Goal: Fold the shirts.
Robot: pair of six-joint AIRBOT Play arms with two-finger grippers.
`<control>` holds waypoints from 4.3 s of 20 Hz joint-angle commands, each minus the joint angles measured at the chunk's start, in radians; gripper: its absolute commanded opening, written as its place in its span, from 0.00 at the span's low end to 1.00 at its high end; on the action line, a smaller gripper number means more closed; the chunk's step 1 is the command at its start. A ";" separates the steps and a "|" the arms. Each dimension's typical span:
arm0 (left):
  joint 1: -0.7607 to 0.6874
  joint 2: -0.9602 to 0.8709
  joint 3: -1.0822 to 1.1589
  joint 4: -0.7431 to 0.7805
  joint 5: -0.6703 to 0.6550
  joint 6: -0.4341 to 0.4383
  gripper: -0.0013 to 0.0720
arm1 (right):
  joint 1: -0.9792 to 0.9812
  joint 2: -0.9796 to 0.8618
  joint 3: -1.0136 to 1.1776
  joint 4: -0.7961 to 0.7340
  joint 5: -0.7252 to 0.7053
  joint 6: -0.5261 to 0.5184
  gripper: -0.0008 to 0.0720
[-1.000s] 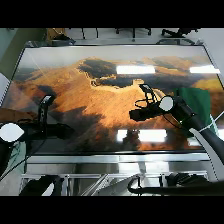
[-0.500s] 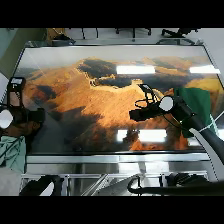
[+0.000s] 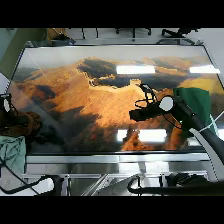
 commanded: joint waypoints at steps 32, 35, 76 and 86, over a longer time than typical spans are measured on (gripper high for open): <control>-0.988 -0.138 0.499 -0.720 -0.020 0.069 0.97 | -0.027 0.005 0.044 -0.011 0.236 -0.001 0.04; -0.927 -0.168 0.628 -0.715 -0.174 0.082 0.93 | -0.134 0.005 0.145 -0.011 0.331 -0.026 0.05; -0.348 -0.085 0.941 -1.141 -0.146 0.345 0.03 | -0.349 0.027 0.444 0.468 0.028 -0.472 0.03; -0.348 0.505 0.964 -0.765 -0.103 0.252 0.03 | -0.380 0.326 0.776 0.042 0.022 -0.441 0.03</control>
